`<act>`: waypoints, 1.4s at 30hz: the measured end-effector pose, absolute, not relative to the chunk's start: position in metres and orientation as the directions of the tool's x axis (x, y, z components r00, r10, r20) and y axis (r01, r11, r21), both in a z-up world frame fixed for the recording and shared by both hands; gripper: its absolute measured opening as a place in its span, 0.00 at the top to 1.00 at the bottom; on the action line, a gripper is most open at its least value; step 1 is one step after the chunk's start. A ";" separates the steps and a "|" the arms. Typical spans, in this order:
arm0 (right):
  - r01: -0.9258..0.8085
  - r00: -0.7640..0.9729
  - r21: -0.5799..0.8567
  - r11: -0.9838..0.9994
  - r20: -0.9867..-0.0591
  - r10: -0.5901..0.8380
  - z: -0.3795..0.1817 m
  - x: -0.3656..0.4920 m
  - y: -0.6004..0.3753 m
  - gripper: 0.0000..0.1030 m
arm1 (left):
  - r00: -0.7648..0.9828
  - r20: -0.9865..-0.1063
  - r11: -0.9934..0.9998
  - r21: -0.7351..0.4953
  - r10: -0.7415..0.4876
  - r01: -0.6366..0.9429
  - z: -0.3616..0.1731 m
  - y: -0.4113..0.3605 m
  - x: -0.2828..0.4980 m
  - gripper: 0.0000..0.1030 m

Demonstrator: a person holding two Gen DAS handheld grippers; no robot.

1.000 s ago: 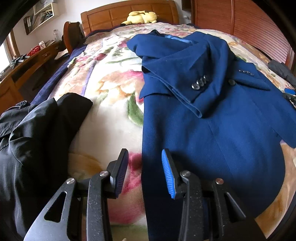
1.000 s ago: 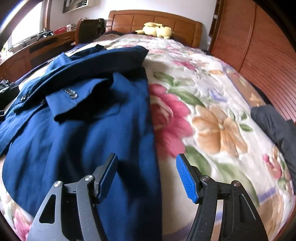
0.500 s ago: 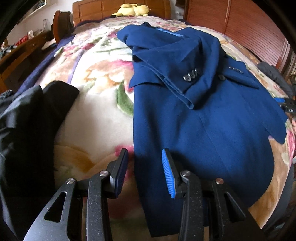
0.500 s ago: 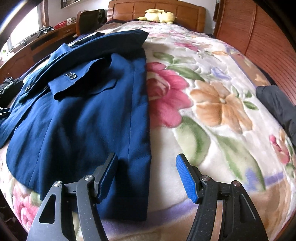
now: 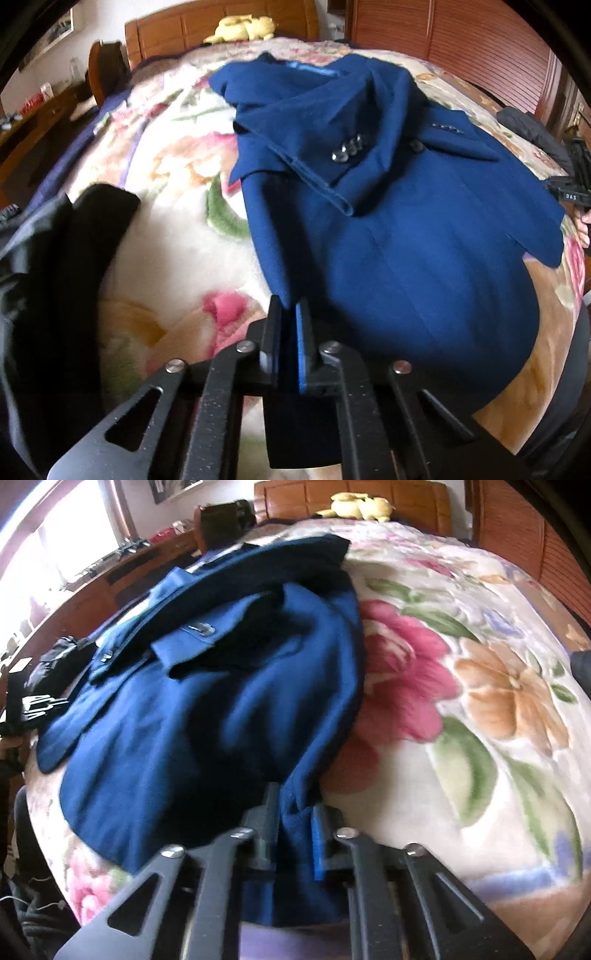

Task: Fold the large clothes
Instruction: 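Lift the hem with both grippers, fold it toward the collar, open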

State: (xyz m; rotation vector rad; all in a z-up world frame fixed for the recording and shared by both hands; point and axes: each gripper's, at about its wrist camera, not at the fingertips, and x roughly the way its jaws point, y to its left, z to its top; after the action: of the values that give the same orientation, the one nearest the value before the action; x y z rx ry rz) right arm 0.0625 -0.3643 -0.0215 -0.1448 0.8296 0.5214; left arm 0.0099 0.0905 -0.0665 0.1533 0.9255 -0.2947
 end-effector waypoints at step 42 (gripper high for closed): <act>-0.508 0.815 0.028 0.861 -0.308 0.491 0.106 -0.148 -0.423 0.96 | 0.868 -0.413 0.937 0.087 -0.276 0.339 0.124 0.103 -0.199 0.99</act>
State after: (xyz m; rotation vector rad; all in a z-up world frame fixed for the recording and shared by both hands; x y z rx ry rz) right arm -0.1480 -0.4227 0.1060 -0.0564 0.3134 0.5335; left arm -0.1989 0.1032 0.1245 0.1591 0.4075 -0.3233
